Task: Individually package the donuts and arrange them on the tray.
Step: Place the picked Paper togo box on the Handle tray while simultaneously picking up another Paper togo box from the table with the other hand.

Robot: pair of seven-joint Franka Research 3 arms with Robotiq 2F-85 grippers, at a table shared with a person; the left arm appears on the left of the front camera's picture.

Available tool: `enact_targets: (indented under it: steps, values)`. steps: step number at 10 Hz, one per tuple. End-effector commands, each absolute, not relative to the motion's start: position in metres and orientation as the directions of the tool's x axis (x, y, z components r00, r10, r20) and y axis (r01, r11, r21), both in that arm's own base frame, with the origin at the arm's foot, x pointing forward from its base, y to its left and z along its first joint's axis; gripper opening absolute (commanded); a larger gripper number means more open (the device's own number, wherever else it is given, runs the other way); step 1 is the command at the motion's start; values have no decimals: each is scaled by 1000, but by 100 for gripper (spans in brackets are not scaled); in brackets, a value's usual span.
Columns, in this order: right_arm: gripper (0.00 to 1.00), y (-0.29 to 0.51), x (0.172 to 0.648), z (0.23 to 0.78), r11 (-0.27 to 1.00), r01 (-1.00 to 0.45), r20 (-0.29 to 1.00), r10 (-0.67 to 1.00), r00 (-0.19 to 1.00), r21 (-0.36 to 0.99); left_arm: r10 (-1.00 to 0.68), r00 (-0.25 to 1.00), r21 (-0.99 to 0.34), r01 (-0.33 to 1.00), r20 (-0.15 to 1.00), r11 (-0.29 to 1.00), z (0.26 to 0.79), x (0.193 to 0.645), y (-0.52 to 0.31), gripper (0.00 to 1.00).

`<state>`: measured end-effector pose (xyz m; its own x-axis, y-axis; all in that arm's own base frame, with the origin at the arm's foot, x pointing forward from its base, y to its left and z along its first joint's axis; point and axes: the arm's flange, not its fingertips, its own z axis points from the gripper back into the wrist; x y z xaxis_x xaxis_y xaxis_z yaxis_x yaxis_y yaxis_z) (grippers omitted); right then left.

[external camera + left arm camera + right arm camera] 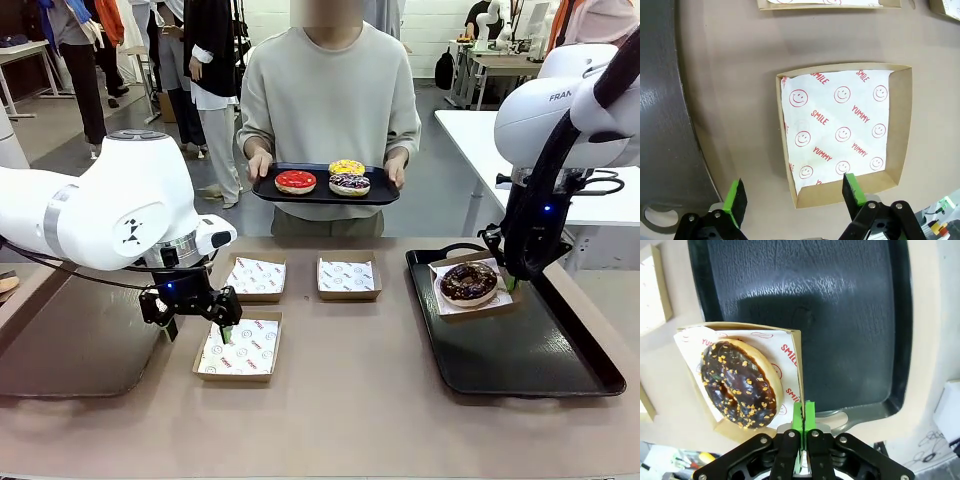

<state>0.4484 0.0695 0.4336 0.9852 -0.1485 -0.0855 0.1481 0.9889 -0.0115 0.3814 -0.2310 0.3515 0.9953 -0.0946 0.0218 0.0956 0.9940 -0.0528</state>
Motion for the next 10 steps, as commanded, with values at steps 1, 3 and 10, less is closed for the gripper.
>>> enact_targets:
  steps: [1,3,10]
  values:
    - [1,72,442,425,990,137,-83,-138,987,-18,-53,998,-33,54,34,998,349,380,-228,100]
    - [1,71,431,420,992,123,-90,-125,988,-25,-98,994,-35,100,44,994,343,385,-226,100]
    - [1,66,423,373,997,60,-149,-68,986,-52,-69,997,10,68,21,998,326,396,-236,100]
